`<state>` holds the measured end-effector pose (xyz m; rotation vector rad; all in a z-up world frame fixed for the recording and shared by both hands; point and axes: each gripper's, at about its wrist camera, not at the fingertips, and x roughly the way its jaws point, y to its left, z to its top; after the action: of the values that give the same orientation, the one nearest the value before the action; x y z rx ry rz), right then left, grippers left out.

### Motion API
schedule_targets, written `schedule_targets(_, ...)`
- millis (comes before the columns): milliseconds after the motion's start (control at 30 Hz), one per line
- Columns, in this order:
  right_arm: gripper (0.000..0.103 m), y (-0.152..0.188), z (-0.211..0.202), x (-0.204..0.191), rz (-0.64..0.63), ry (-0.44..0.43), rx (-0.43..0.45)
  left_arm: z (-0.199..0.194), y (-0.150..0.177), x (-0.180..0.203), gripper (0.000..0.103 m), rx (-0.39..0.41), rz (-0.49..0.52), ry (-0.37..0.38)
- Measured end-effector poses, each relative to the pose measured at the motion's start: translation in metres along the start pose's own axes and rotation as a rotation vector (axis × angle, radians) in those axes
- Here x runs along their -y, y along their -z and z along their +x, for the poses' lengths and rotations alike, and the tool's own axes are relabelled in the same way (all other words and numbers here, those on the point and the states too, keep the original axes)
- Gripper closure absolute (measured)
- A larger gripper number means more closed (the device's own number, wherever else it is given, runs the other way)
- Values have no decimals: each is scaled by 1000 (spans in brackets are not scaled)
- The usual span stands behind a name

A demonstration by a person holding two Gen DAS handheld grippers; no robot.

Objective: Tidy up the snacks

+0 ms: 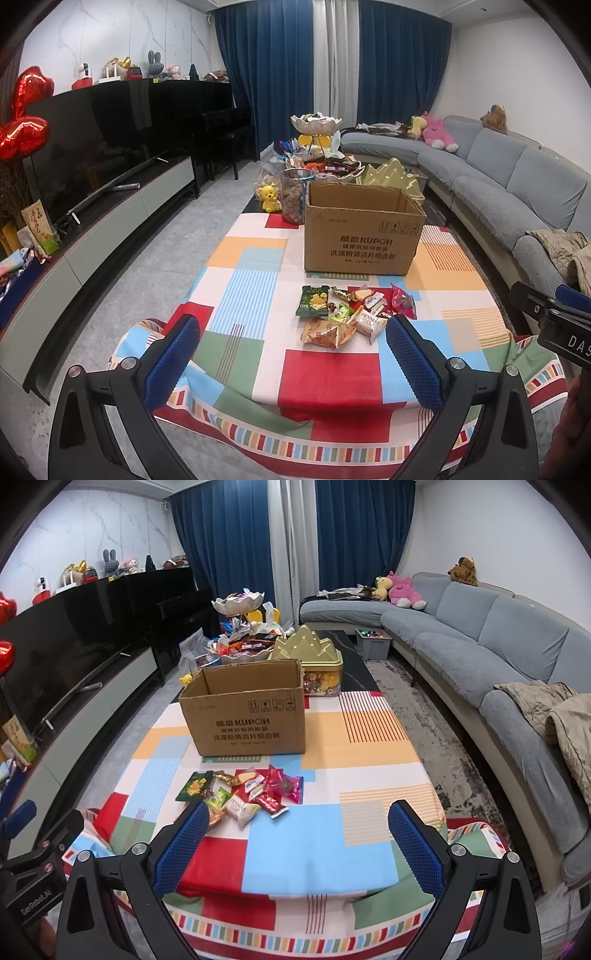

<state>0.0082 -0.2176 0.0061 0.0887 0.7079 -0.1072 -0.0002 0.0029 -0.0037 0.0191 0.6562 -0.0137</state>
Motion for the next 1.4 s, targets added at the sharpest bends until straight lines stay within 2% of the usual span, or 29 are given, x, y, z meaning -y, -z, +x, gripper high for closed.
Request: schedule_targets(1400,4,-3,-5,2,-2,4,11,0,0,-2,0,-6,0,-5)
